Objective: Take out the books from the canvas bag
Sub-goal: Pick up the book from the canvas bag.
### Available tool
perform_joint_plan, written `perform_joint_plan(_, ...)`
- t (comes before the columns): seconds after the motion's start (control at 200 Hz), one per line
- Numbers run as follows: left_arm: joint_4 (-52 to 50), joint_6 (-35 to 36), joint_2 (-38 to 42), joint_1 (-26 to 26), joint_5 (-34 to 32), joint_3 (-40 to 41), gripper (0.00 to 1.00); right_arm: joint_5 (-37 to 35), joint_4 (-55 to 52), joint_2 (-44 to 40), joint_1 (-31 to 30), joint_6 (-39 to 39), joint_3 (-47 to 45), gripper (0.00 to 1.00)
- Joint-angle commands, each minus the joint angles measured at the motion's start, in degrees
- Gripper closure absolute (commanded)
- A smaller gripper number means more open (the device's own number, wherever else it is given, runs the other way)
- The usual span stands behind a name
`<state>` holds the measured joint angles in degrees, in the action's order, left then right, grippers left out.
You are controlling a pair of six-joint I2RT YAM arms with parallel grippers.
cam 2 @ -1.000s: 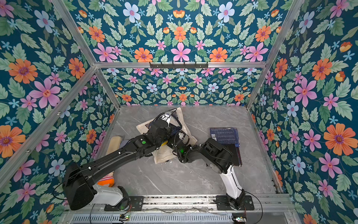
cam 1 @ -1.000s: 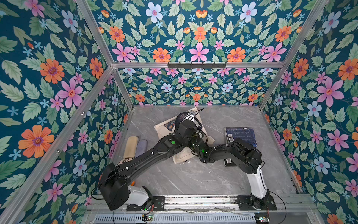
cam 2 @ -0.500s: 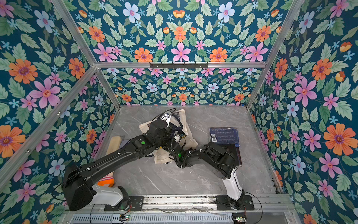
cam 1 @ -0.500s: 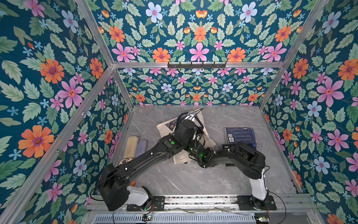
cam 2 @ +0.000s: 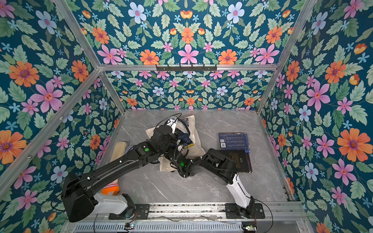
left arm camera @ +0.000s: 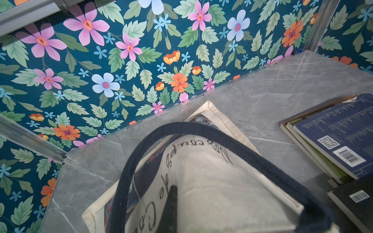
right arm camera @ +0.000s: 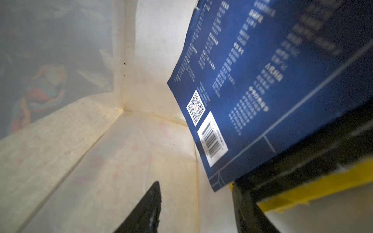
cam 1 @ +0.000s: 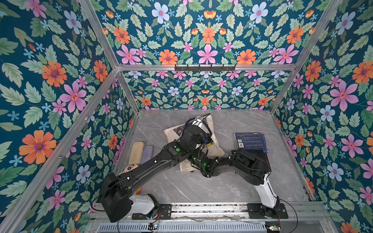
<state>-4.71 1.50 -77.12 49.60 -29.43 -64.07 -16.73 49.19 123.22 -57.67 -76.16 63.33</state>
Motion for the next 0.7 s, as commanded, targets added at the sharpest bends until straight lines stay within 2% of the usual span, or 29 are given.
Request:
perform_joint_plan(0.0, 5.06, -0.97, 0.37, -0.03, 0.68, -0.23, 1.00, -0.84, 1.48, 0.84, -0.63, -3.64, 0.90, 0.45)
perform_joint_plan(0.265, 5.41, -1.45, 0.51, -0.03, 0.51, 0.02, 1.00, -3.62, 1.83, 3.99, -1.98, -8.89, 2.22, 0.47)
perform_joint_plan(0.41, 5.50, -1.50, 0.46, -0.03, 0.42, 0.00, 1.00, -6.95, 3.00, 4.24, -1.56, -7.04, 2.87, 0.50)
perform_joint_plan(0.695, 5.50, -1.24, 0.28, -0.03, 0.33, 0.06, 1.00, -5.51, 4.59, 5.41, 0.90, -5.49, 5.84, 0.58)
